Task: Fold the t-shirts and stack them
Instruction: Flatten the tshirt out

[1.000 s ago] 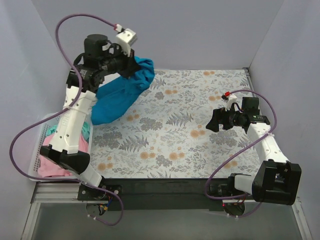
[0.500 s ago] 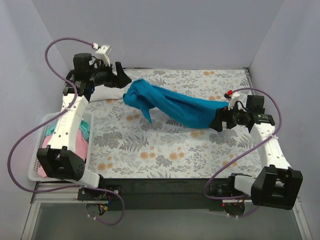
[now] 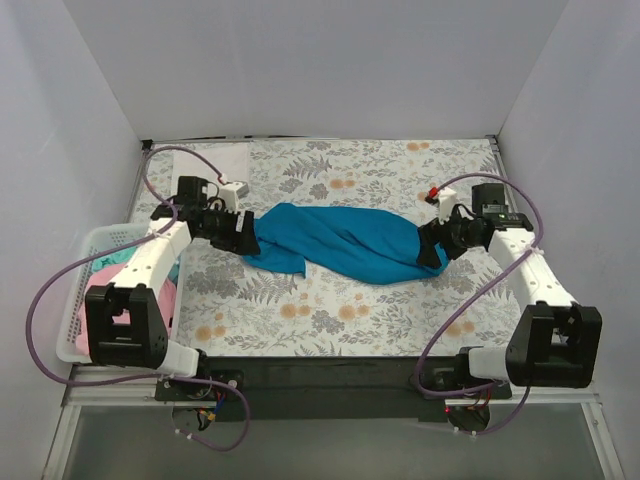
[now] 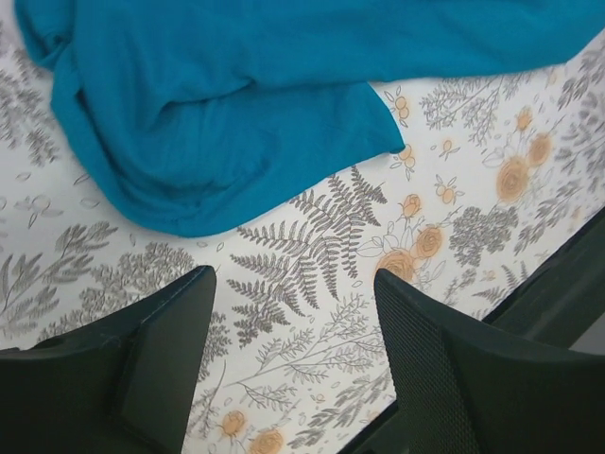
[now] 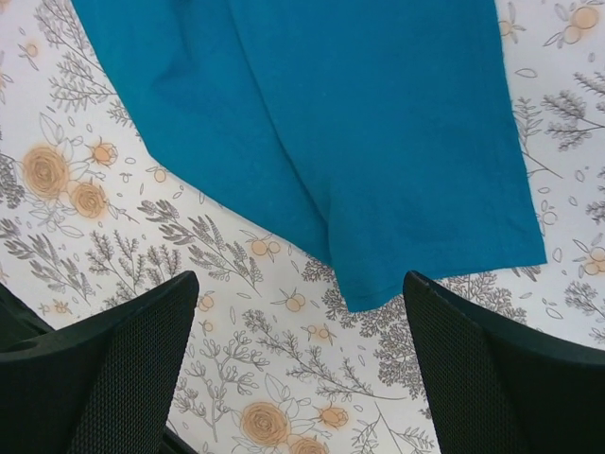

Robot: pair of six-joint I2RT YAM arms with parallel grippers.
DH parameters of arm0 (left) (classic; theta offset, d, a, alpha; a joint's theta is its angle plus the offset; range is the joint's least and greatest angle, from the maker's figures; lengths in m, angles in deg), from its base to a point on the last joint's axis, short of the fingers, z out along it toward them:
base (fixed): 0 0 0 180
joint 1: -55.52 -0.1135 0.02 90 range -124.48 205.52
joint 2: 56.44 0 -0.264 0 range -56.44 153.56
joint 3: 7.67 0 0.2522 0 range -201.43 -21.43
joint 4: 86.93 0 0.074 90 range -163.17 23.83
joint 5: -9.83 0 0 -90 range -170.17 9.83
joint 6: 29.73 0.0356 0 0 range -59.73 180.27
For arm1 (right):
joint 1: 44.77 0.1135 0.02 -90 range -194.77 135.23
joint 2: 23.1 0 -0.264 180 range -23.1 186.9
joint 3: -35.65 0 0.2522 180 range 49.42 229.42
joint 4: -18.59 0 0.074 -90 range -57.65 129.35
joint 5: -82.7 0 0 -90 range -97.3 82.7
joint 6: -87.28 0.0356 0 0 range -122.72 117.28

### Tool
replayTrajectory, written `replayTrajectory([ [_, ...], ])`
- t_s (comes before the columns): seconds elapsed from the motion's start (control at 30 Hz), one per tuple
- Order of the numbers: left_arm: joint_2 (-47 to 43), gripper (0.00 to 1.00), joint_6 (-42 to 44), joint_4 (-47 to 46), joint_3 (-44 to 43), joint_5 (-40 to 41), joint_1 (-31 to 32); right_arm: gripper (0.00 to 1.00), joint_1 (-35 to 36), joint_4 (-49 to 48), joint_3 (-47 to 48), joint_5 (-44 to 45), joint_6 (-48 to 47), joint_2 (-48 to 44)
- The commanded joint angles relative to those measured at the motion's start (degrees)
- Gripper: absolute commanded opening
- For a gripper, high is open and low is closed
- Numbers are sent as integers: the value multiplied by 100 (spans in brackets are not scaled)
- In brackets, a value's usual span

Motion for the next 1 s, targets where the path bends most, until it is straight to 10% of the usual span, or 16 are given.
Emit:
replayTrajectory([
  [0.0, 321, 65, 269, -110, 41, 620, 456, 92, 314, -20, 262, 567, -82, 436],
  [0.23, 367, 40, 585, -497, 234, 1105, 1747, 59, 1087, 77, 176, 708, -197, 482],
  [0.4, 745, 51, 611, -927, 69, 1307, 2179, 80, 1791, -28, -53, 1007, -118, 692],
  [0.77, 1729, 62, 471, -1595, -20, 1685, 2672, 78, 2257, -863, -395, 1833, -152, 1325],
  [0.97, 1625, 27, 409, -1517, 111, 1967, 2698, 38, 2257, -1127, -589, 2159, -267, 1299],
])
